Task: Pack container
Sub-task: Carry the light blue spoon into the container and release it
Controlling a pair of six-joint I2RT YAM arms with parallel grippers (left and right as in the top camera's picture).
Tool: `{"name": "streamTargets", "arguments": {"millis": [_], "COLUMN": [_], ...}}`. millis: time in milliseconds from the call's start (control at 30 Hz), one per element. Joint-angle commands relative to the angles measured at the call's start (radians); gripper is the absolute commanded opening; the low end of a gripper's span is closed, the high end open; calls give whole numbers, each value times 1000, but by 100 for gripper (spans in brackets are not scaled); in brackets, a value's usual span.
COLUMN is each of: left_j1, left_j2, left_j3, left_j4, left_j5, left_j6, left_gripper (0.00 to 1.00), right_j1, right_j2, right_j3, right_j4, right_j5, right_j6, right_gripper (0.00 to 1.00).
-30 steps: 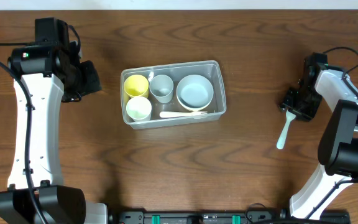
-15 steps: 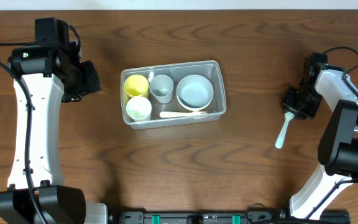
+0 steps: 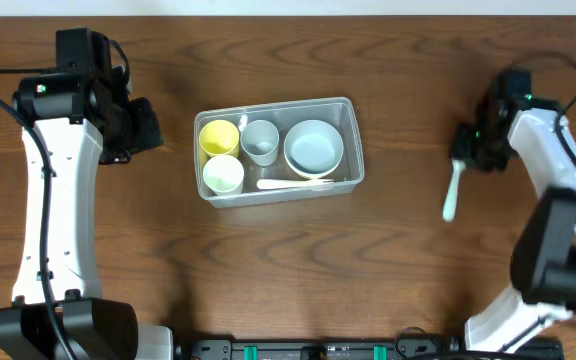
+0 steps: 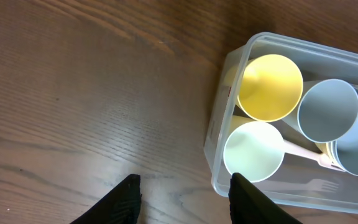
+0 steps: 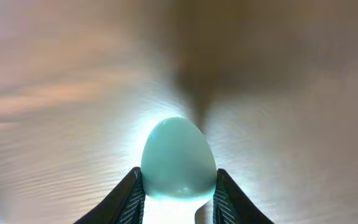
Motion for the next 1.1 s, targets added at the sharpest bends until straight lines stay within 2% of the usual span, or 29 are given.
{"name": "streamTargets", "arguments": {"millis": [0, 200, 367, 533, 633, 1067], "left_j1": [0, 0, 0, 0, 0, 0], "left_j2": [5, 5, 5, 5, 5, 5], "left_j3": [-4, -4, -4, -4, -4, -4], "left_j4": [-6, -5, -5, -5, -2, 2], "left_j5": [3, 2, 2, 2, 2, 2], "left_j6": [5, 5, 5, 6, 6, 6], "left_gripper": [47, 47, 47, 47, 47, 47], "right_j1": [97, 351, 568, 694, 742, 825], "right_j2": [-185, -305, -280, -225, -186, -71], "right_j3": [97, 111, 108, 108, 108, 108], "right_j4": [37, 114, 101, 102, 109, 112], "right_j5": [-113, -111, -108, -108, -108, -108], "right_j6": [-221, -544, -846, -1027, -1069, -1067], "right_gripper": [1, 1, 1, 1, 1, 3]}}
